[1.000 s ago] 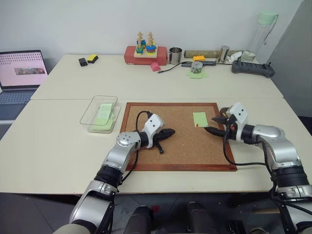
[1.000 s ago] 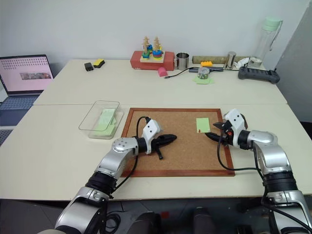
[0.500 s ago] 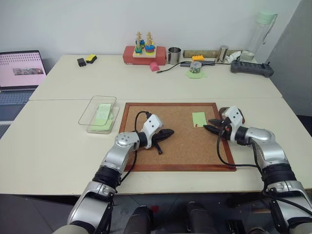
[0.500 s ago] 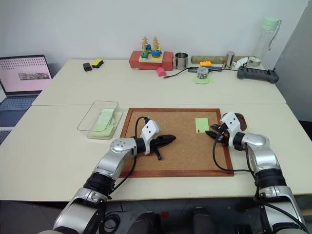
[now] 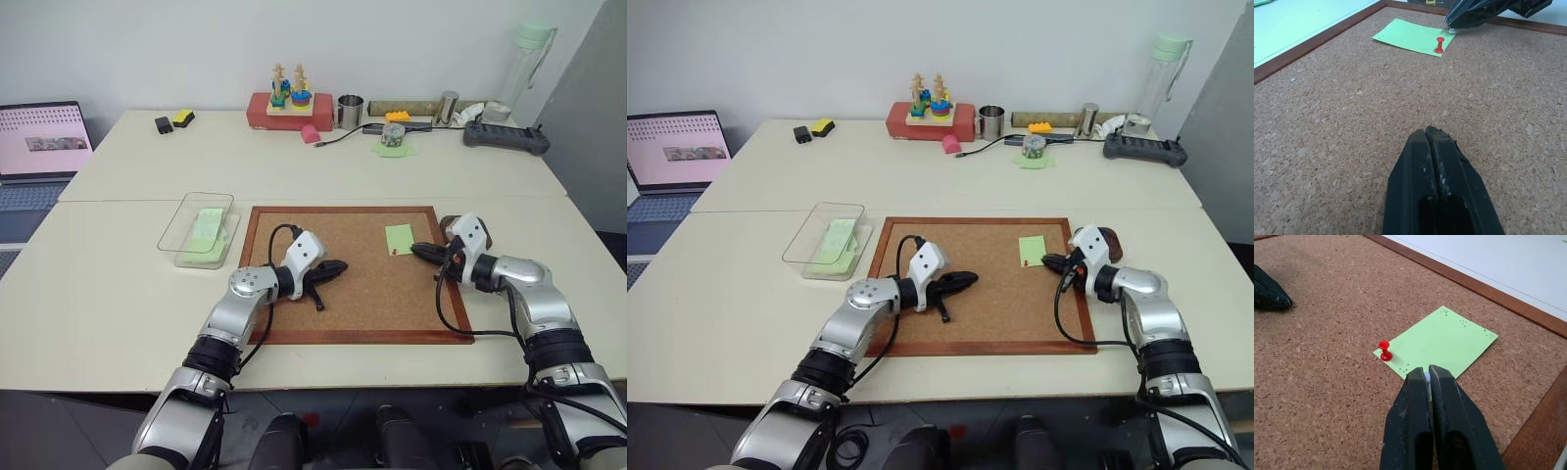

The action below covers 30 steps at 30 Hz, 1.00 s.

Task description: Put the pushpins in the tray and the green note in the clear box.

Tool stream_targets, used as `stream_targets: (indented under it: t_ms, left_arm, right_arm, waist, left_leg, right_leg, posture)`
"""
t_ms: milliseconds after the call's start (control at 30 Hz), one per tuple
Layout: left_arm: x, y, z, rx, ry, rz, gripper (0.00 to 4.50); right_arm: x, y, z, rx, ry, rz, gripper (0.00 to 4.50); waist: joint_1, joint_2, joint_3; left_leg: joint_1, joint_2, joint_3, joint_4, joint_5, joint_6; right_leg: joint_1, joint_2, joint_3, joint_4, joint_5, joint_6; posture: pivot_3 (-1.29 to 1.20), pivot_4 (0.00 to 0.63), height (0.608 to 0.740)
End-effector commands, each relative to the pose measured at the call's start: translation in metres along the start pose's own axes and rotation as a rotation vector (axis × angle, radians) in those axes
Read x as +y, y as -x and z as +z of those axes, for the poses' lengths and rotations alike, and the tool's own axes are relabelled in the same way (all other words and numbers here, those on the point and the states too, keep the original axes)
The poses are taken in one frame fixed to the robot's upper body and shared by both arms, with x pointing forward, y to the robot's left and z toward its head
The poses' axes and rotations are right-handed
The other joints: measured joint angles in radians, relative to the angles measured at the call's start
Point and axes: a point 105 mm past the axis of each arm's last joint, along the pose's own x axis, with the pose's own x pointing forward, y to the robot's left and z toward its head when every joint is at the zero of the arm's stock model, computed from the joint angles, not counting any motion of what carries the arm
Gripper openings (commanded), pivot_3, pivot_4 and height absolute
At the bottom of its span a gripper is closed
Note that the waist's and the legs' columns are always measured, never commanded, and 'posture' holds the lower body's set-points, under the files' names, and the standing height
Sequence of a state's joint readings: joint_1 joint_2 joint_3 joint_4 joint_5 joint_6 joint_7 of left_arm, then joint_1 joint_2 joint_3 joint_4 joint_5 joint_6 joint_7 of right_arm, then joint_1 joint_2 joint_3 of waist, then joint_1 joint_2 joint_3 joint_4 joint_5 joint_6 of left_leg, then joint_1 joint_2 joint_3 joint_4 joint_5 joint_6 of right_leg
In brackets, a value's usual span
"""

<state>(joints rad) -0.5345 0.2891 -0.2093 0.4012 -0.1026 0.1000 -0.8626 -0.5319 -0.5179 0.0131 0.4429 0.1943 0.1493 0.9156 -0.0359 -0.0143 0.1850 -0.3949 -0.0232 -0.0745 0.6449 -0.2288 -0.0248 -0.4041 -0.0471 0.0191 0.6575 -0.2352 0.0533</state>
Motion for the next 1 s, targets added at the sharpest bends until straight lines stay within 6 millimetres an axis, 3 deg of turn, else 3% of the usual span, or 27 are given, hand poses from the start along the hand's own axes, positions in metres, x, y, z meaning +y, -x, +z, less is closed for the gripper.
stream_targets:
  t_ms: [33,333,500,900,1000]
  left_arm:
    - [-0.002,0.005,-0.03,0.105,0.048,0.007,0.0]
    - [-0.007,0.003,-0.035,0.124,0.055,-0.013,0.0]
    - [-0.008,0.002,-0.035,0.124,0.054,-0.016,0.0]
    - [-0.013,0.001,-0.034,0.122,0.05,-0.045,0.0]
    - [-0.014,0.001,-0.034,0.121,0.047,-0.051,0.0]
  right_arm:
    - [-0.01,0.014,0.045,-0.151,-0.006,-0.013,0.04]
    - [-0.025,0.03,0.061,-0.198,-0.079,-0.097,0.04]
    - [-0.052,0.041,0.044,-0.082,-0.097,-0.253,0.04]
    - [-0.087,0.054,0.009,0.026,-0.188,-0.473,0.04]
    - [-0.091,0.055,0.007,0.017,-0.204,-0.493,0.52]
  waist:
    - [0.0,0.0,0.0]
    - [0.001,0.0,0.0]
    - [0.003,0.0,0.0]
    - [0.003,0.001,-0.001]
    - [0.002,0.001,-0.001]
  left_leg:
    - [0.0,0.0,0.0,0.0,0.0,0.0]
    - [0.0,0.0,0.0,0.0,0.0,0.0]
    - [0.0,0.0,0.0,0.0,0.0,0.0]
    - [0.0,0.0,0.001,0.0,0.0,0.0]
    - [0.0,0.0,0.001,0.0,0.0,0.0]
  right_leg:
    - [0.0,0.0,0.0,0.0,0.0,0.0]
    - [0.0,0.0,0.0,0.0,0.0,0.0]
    - [0.0,0.0,0.0,0.0,0.0,0.0]
    - [0.0,0.0,0.001,0.0,0.0,0.0]
    - [0.0,0.0,0.001,0.0,0.0,0.0]
  posture:
    - [0.0,0.15,0.74]
    - [0.0,0.15,0.74]
    - [0.0,0.15,0.74]
    - [0.0,0.15,0.74]
    - [0.0,0.15,0.74]
